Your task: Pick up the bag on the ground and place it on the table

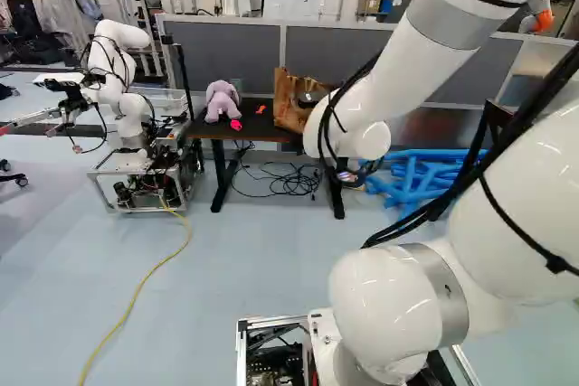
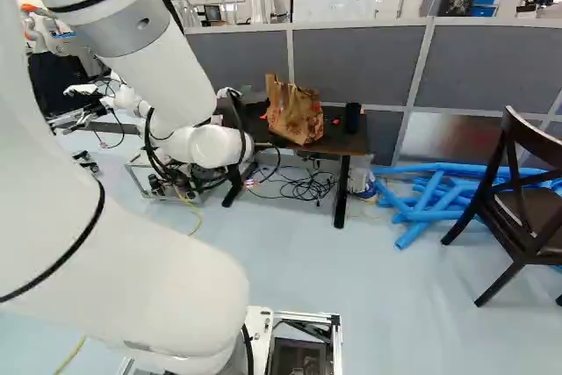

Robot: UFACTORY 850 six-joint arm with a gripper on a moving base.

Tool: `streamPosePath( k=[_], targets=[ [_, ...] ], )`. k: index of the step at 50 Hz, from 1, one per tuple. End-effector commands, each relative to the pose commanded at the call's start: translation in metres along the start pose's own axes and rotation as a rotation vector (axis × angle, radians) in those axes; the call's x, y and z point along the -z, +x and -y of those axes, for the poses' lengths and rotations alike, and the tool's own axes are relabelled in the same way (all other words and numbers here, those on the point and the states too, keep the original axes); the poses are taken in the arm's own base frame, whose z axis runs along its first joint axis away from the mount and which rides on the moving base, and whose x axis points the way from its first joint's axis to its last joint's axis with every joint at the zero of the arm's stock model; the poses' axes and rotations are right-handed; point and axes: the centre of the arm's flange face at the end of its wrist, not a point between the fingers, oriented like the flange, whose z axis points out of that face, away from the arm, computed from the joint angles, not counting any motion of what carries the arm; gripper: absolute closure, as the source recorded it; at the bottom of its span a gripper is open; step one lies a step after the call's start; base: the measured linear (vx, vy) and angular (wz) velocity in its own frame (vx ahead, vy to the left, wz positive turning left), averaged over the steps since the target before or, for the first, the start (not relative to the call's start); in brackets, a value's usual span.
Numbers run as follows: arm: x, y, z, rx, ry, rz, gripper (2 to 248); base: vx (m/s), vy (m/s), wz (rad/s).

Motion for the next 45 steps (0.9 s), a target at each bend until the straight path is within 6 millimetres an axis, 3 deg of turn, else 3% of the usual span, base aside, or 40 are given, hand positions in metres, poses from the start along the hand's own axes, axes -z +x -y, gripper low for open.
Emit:
streamPosePath(
  k=[45],
  targets=[
    [0.029, -0.049, 0.004, -0.086, -0.010, -0.150, 3, 0.000, 0.000, 0.000]
  ],
)
